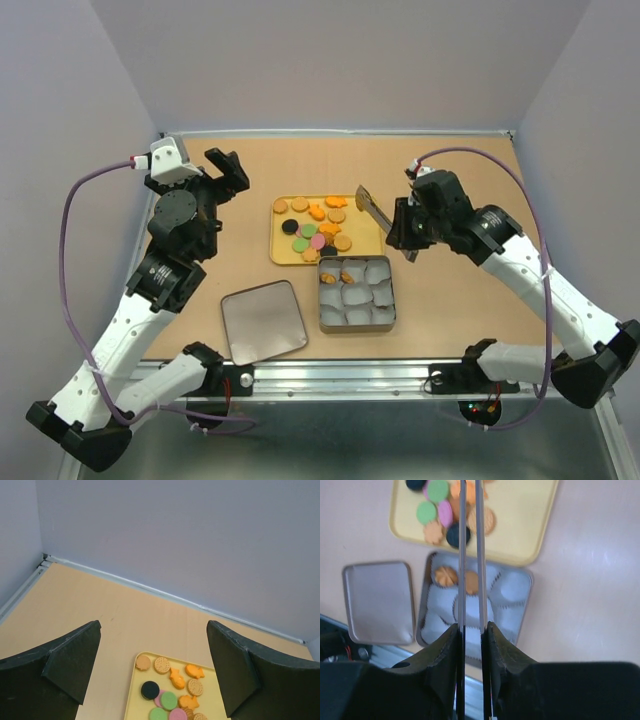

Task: Pack the cookies

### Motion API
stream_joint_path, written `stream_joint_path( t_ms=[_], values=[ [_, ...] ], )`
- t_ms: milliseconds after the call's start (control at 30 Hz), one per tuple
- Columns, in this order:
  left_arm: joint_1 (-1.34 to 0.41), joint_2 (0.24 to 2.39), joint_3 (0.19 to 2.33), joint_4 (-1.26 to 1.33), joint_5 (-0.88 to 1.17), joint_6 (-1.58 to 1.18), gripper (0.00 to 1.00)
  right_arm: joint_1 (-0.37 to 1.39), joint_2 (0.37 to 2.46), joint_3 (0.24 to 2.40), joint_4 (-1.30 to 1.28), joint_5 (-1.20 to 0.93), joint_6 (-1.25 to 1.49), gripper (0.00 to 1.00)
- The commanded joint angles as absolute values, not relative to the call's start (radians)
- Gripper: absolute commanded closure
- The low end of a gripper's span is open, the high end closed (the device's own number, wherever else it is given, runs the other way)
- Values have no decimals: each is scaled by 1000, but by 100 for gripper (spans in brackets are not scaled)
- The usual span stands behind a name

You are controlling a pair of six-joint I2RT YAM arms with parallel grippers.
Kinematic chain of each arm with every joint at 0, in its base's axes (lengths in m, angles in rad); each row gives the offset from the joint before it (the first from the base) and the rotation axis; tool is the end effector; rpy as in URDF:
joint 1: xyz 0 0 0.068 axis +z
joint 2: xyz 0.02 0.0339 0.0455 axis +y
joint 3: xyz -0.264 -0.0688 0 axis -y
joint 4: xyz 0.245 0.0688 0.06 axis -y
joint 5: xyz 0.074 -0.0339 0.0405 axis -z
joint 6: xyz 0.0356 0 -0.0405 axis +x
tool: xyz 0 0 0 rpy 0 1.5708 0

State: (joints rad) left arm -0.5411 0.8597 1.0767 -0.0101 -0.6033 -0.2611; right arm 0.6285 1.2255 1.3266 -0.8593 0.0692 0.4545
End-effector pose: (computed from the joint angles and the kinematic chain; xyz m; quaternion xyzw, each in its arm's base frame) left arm 0.1605 -0.0729 0.4461 -0.1444 0.6281 -0.1170 0.7556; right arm 0.2019 0.1437 0.3710 -0.0661 0.9158 0.1763 0.3548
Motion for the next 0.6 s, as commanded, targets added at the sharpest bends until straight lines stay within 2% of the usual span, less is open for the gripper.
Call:
stream_joint_path(
  t_ms=[0, 267, 567],
  values=[
    [-535, 833, 1054, 51, -627, -241, 1, 624, 1149, 1182, -946, 6, 501, 78],
    [-535, 801, 997, 8, -534, -308, 4, 624, 1025, 1031, -1029, -15, 538, 79],
    [-535, 772, 956, 2, -523, -327, 4, 624, 993, 1107, -1062, 24, 532, 80]
  ],
)
